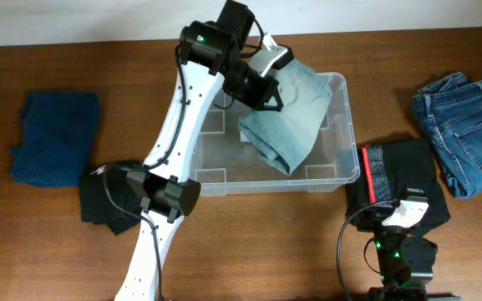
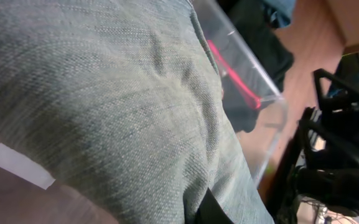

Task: Pack container
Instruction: 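Lower the held jeans into the clear container with the left gripper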

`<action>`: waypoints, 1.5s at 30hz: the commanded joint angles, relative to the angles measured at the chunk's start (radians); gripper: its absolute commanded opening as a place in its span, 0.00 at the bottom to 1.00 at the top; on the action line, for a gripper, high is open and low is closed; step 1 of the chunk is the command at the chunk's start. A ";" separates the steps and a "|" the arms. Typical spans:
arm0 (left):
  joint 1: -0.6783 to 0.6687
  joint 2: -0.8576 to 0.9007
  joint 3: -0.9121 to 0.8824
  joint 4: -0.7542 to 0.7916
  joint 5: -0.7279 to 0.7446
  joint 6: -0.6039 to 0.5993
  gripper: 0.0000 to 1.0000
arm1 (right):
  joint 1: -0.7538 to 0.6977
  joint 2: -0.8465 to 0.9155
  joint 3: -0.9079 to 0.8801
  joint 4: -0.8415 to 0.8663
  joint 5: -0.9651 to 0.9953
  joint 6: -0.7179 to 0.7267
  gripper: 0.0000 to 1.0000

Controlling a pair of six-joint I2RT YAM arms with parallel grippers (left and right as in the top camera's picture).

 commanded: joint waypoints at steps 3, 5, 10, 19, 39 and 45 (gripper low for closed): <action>0.003 -0.004 -0.077 0.068 0.073 0.027 0.01 | 0.005 -0.008 -0.005 -0.006 0.009 -0.004 0.99; 0.003 -0.004 -0.086 0.077 0.102 0.028 0.00 | 0.005 -0.008 -0.005 -0.006 0.009 -0.004 0.99; 0.003 -0.004 -0.103 0.046 0.031 0.027 0.00 | 0.005 -0.008 -0.005 -0.006 0.009 -0.004 0.99; 0.021 -0.003 -0.138 0.023 -0.254 -0.114 0.01 | 0.005 -0.008 -0.005 -0.006 0.009 -0.004 0.99; 0.066 -0.003 -0.138 -0.010 -0.476 -0.341 0.01 | 0.005 -0.008 -0.005 -0.006 0.009 -0.004 0.99; 0.037 -0.003 -0.138 -0.009 -0.447 -0.383 0.01 | 0.005 -0.008 -0.005 -0.006 0.009 -0.004 0.99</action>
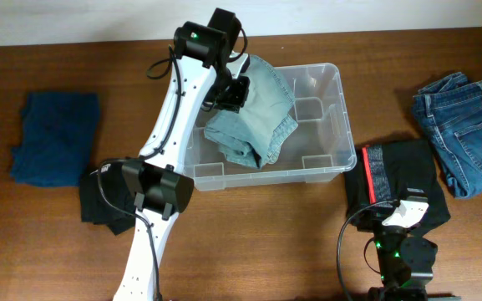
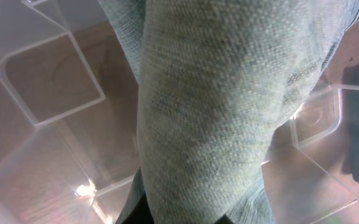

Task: Pack container
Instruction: 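Lower the held jeans into the clear container with the left gripper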

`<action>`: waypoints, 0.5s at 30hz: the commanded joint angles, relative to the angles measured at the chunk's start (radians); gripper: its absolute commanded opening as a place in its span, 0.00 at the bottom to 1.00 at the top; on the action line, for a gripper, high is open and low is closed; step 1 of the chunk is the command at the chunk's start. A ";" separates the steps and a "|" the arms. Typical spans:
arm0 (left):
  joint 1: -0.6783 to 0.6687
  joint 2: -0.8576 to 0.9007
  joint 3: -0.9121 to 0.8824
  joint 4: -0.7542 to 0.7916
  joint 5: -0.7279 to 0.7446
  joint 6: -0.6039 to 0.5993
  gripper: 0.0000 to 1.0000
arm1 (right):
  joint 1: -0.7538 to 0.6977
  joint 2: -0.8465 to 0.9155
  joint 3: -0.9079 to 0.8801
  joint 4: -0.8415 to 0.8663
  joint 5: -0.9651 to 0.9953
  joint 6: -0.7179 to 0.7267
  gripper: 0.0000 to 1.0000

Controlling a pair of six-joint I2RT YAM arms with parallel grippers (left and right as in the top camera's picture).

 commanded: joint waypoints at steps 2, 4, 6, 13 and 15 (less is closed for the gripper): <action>-0.022 -0.004 -0.001 0.003 0.021 -0.059 0.01 | 0.005 -0.008 -0.005 -0.006 0.009 -0.004 0.99; -0.031 -0.004 -0.001 0.003 0.021 -0.093 0.01 | 0.005 -0.008 -0.005 -0.006 0.009 -0.004 0.99; -0.038 -0.004 -0.001 0.003 0.020 -0.119 0.00 | 0.005 -0.008 -0.005 -0.006 0.009 -0.003 0.99; -0.040 -0.004 -0.001 0.003 0.008 -0.164 0.00 | 0.005 -0.008 -0.005 -0.006 0.009 -0.004 0.99; -0.040 -0.004 -0.001 0.003 -0.021 -0.182 0.01 | 0.005 -0.008 -0.005 -0.006 0.009 -0.004 0.99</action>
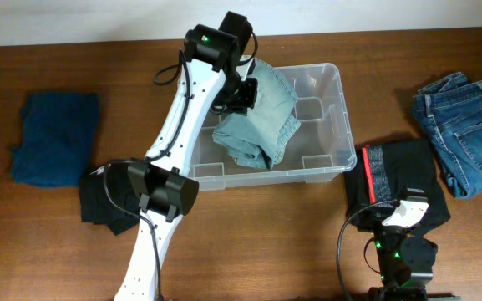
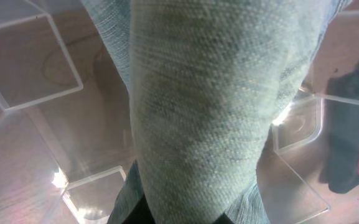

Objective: Pack container

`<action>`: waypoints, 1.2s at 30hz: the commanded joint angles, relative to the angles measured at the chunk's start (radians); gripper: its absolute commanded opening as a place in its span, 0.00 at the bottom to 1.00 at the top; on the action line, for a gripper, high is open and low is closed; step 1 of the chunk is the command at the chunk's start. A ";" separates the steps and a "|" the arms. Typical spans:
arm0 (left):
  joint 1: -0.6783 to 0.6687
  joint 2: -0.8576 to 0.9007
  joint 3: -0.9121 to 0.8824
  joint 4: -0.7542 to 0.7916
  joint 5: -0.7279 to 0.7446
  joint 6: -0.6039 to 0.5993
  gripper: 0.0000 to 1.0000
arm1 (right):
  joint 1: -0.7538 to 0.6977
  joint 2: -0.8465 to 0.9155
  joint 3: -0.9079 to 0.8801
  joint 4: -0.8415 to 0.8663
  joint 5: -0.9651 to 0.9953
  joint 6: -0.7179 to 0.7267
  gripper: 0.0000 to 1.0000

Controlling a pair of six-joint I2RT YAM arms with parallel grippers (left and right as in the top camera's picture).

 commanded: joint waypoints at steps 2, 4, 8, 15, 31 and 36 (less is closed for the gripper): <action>-0.003 -0.004 -0.001 0.003 -0.044 -0.053 0.01 | 0.005 -0.008 -0.005 -0.006 0.009 -0.003 0.99; -0.005 -0.005 -0.001 0.003 -0.050 -0.053 0.01 | 0.005 -0.008 -0.005 -0.006 0.009 -0.003 0.99; -0.006 -0.025 -0.001 0.003 -0.062 -0.053 0.01 | 0.005 -0.008 -0.005 -0.006 0.009 -0.003 0.99; -0.012 -0.152 -0.001 0.003 -0.109 -0.056 0.01 | 0.005 -0.008 -0.005 -0.006 0.009 -0.003 0.99; -0.123 -0.251 -0.177 0.003 -0.517 -0.236 0.01 | 0.005 -0.008 -0.005 -0.006 0.009 -0.003 0.99; -0.094 -0.363 -0.177 0.003 -0.463 -0.300 0.01 | 0.005 -0.008 -0.005 -0.006 0.009 -0.003 0.99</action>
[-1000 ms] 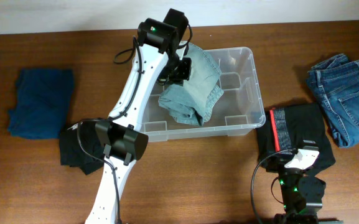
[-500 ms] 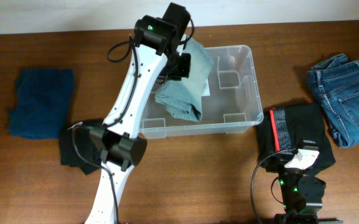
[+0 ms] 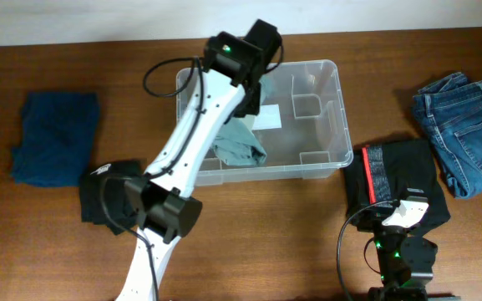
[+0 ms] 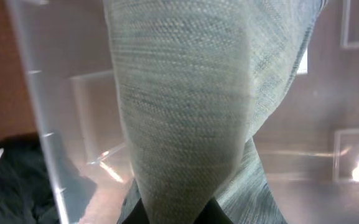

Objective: Pack container

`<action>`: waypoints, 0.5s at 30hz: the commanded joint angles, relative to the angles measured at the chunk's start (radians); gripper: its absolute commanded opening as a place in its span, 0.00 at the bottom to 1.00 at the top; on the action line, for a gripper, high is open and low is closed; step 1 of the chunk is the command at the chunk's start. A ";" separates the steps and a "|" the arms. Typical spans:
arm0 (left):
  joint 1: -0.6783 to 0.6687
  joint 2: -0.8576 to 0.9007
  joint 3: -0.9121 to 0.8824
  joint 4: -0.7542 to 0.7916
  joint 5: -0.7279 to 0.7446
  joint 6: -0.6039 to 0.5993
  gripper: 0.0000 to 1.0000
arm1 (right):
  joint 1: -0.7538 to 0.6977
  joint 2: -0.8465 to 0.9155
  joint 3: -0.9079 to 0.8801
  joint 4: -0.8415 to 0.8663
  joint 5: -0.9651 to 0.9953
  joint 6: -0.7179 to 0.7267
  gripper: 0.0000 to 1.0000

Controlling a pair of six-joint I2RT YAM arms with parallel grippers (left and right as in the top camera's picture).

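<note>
A clear plastic bin (image 3: 332, 125) stands at the middle of the table in the overhead view. Light blue jeans (image 3: 239, 144) lie bunched in its left half, partly hidden under my left arm. My left gripper (image 3: 254, 102) is down inside the bin, shut on the jeans. In the left wrist view the light denim (image 4: 191, 93) fills the middle and runs down between the dark fingers (image 4: 137, 214), with the bin's clear wall (image 4: 39, 124) to the left. My right gripper (image 3: 408, 209) rests near the front edge at the right; its jaws do not show.
A dark blue cloth (image 3: 53, 138) lies at the far left, with a black garment (image 3: 98, 201) in front of it. At the bin's right lies a black garment with a red stripe (image 3: 395, 176). Folded blue jeans (image 3: 462, 134) sit at the far right.
My left wrist has shifted right and turned over the bin. The light jeans now sit lower and more bunched in the bin's left front part, with less of them showing.
The left gripper first held the light jeans over the bin's right-centre, draped across the back rim. Later they hung in the bin's left half, still gripped. Now they are bunched low in the left part of the bin, and the right arm has stayed still.
</note>
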 commanded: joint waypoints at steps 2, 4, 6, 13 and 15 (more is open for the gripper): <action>0.032 -0.193 0.013 0.004 0.027 -0.088 0.01 | 0.005 -0.008 -0.005 -0.006 0.009 -0.003 0.99; 0.036 -0.226 0.013 0.005 0.064 -0.120 0.01 | 0.005 -0.008 -0.005 -0.006 0.009 -0.003 0.99; 0.037 -0.247 0.013 0.031 0.097 -0.139 0.01 | 0.005 -0.008 -0.005 -0.006 0.009 -0.003 0.99; 0.037 -0.251 0.011 0.187 0.348 -0.074 0.01 | 0.005 -0.008 -0.005 -0.006 0.009 -0.003 0.99; 0.037 -0.251 0.007 0.206 0.370 -0.069 0.01 | 0.005 -0.008 -0.005 -0.006 0.009 -0.003 0.99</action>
